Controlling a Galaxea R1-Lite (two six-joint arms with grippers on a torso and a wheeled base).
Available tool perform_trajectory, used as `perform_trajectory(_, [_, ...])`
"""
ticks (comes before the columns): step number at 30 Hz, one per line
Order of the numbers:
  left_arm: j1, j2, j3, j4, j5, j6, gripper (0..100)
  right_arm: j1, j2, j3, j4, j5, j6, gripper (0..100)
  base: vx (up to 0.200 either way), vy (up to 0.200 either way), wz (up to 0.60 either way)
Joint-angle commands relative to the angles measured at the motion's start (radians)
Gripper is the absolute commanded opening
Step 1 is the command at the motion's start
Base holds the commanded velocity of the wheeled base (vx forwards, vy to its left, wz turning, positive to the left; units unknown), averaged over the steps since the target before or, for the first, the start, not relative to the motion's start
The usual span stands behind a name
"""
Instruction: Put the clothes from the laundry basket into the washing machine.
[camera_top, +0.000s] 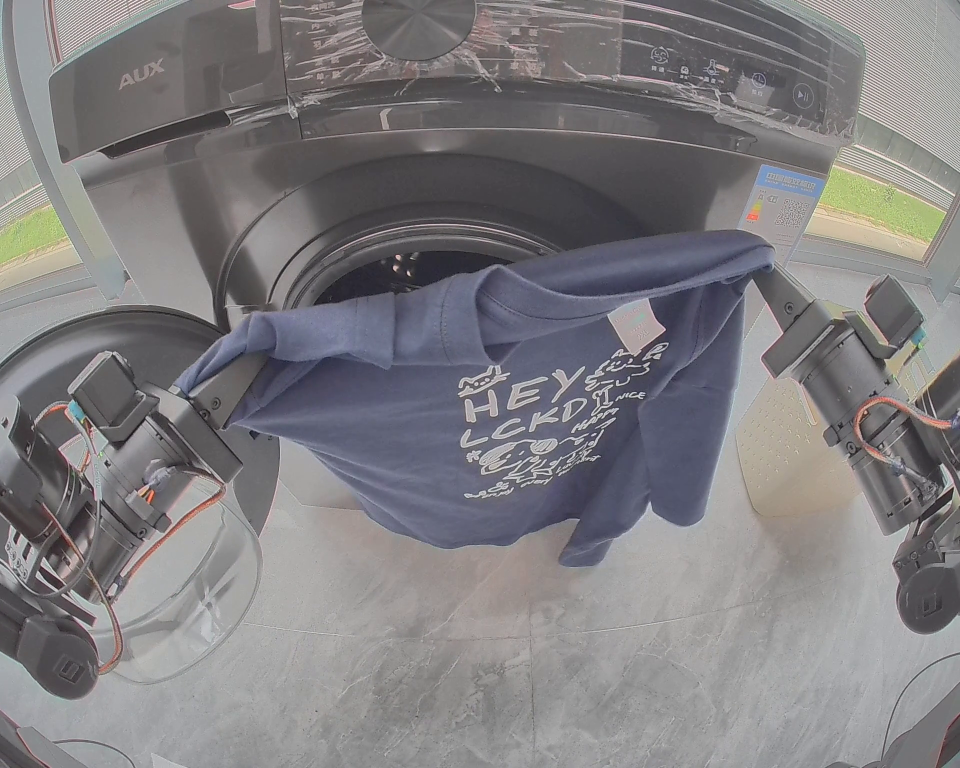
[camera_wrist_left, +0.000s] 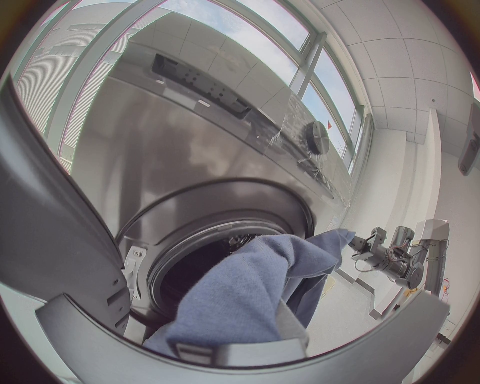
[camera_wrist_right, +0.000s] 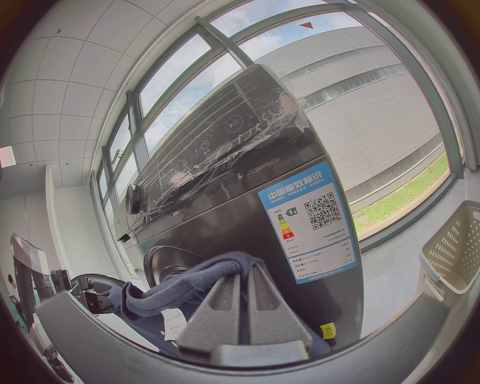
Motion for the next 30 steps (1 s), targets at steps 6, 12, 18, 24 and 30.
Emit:
perform_trajectory(6, [0.001, -0.047, -0.016, 0.000, -0.002, -0.003, 0, -0.011, 0.006, 0.016, 0.001, 0.001, 0.000, 0, 0.000, 0.000, 0.00])
perform_trajectory(12, [0.001, -0.050, -0.021, 0.000, -0.002, -0.003, 0, -0.016, 0.006, 0.016, 0.001, -0.001, 0.000, 0, 0.000, 0.000, 0.00])
perform_trajectory(18, [-0.008, -0.049, -0.021, 0.001, -0.002, -0.003, 0, -0.016, 0.007, 0.024, 0.001, -0.001, 0.002, 0, 0.000, 0.000, 0.00])
perform_trajectory(24, [-0.125, -0.041, -0.024, 0.001, -0.005, 0.005, 0, 0.004, 0.045, 0.096, -0.003, 0.002, 0.005, 0, 0.000, 0.000, 0.00])
perform_trajectory(30, [-0.233, 0.017, -0.071, 0.001, -0.003, 0.006, 0, 0.109, 0.159, 0.139, -0.004, 0.007, 0.016, 0, 0.000, 0.000, 0.00])
